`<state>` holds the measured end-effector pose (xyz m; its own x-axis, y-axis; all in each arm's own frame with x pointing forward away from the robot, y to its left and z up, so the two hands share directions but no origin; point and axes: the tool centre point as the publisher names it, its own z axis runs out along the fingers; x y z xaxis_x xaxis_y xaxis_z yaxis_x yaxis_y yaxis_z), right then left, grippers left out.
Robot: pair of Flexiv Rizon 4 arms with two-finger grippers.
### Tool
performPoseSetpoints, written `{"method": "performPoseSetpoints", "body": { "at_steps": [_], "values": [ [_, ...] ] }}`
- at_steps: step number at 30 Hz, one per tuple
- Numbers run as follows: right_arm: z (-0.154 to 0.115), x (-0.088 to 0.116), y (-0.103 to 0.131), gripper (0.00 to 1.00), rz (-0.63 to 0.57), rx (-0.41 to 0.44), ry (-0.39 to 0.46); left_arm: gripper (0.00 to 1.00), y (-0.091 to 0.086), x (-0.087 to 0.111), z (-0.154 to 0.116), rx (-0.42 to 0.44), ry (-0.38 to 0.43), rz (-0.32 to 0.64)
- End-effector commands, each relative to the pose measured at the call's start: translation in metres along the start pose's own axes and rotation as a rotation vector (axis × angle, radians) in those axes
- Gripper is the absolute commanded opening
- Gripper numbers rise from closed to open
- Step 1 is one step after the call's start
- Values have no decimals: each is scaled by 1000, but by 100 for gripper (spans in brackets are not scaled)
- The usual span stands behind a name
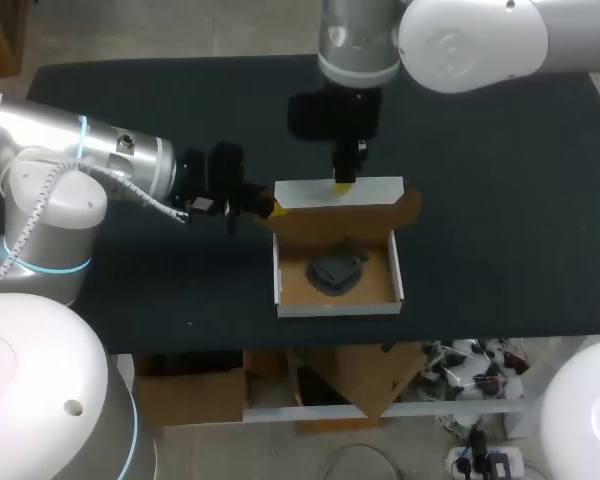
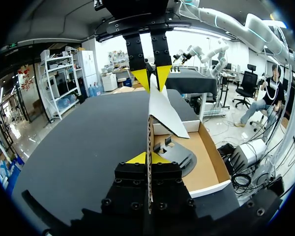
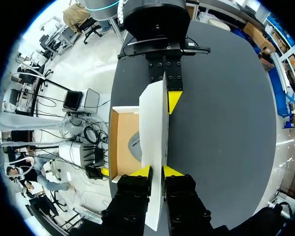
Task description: Assemble the packaging by folding the flat box into shape, placing the metal phone stand inside, and closing the box properly
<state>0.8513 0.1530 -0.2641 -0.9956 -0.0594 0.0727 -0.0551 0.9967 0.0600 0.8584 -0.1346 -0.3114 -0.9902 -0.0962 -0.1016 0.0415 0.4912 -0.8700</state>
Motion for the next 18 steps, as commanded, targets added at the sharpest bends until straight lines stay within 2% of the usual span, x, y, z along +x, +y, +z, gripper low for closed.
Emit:
{"method": "performPoseSetpoints", "body": {
  "at_steps": [1, 14, 16, 18],
  "values": [
    [6, -1, 2, 0, -4, 4, 10, 0, -2, -1, -1, 1, -1, 1],
    [11, -1, 4, 0, -15, 5, 22, 0, -2, -1, -1, 1, -1, 1],
    [12, -2, 4, 13, -16, 5, 25, 0, -2, -1, -1, 1, -1, 1],
    [12, -2, 4, 21, -16, 5, 27, 0, -2, -1, -1, 1, -1, 1]
  ]
}}
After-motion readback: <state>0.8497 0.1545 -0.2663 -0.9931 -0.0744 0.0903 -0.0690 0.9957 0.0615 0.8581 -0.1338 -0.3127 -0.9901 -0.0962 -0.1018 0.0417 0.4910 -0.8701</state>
